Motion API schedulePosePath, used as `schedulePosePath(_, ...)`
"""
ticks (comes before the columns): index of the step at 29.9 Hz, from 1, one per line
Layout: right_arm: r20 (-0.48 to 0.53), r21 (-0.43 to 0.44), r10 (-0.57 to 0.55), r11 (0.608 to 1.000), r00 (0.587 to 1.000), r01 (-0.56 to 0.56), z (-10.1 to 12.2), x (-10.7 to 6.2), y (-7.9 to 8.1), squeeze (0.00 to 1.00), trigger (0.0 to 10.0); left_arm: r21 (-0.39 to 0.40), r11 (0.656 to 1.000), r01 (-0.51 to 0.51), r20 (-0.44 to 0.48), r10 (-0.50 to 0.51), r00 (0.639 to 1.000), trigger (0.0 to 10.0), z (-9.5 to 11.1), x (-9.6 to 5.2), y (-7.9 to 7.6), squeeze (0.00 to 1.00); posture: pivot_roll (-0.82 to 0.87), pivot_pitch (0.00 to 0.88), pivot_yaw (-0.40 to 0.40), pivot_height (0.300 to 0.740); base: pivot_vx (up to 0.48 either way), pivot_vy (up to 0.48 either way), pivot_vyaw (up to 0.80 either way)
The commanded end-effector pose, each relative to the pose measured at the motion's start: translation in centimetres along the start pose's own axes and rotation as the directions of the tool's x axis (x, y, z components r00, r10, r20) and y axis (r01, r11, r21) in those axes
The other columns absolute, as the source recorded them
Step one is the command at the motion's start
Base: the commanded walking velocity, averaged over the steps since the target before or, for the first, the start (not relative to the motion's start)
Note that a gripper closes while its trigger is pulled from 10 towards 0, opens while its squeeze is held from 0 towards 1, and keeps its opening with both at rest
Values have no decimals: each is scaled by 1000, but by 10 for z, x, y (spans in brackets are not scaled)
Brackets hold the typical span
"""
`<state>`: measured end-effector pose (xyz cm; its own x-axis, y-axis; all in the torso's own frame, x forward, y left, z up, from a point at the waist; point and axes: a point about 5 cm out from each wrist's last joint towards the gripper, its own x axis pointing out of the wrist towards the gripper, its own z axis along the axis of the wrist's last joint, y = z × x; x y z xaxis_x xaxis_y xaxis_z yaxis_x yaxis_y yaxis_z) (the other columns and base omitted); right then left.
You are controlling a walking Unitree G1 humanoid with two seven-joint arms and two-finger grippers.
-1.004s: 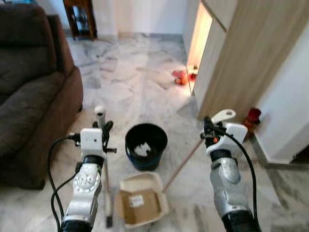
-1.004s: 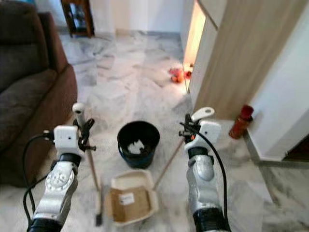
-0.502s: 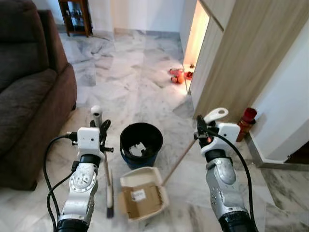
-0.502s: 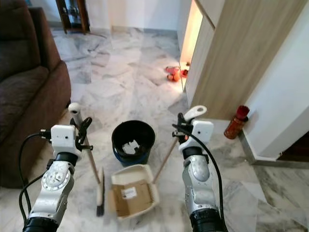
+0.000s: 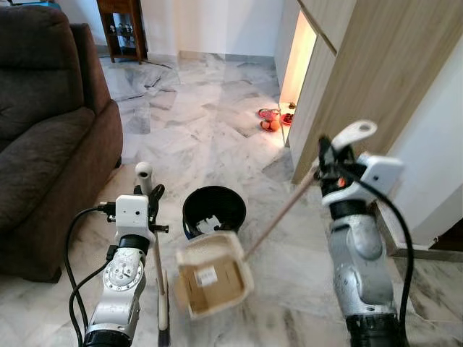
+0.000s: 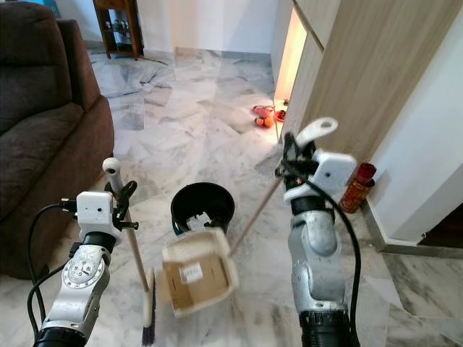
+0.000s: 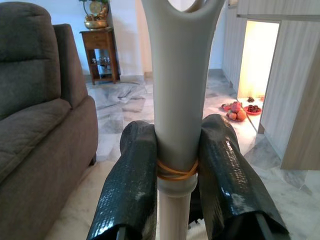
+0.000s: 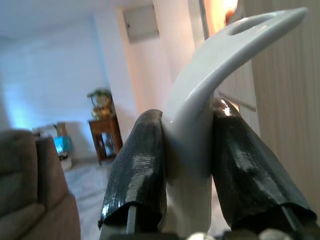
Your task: Sweep floor
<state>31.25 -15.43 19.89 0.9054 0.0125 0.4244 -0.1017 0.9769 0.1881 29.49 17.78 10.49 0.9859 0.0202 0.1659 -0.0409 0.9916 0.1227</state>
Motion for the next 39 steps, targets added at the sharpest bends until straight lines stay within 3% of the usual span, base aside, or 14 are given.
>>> schedulePosePath(1,112,5,-12,1000,994,11,24,8,0,0,10000,43,999,10,66,-13,998,10000,11,3,0,0,115,0,-51,740,0,0,0)
schedulePosePath(7,180,30,-61,998,982,56,37,15,1,0,10000,83,996,-14,69,8,998,10000,8,-4,7,0,123,0,-53,740,0,0,0)
schedulePosePath(13,161,63,-36,998,986,26,36,18,14,0,10000,91,996,-23,78,16,997,10000,9,-4,9,0,131,0,-57,740,0,0,0)
schedulePosePath(23,162,75,-54,996,985,43,35,18,14,0,10000,112,989,-93,100,82,992,10000,11,-12,20,0,136,0,-55,740,0,0,0)
schedulePosePath(39,190,91,-49,995,981,33,41,22,19,0,10000,99,992,-78,107,67,992,10000,13,-11,12,0,132,0,-51,740,142,0,0)
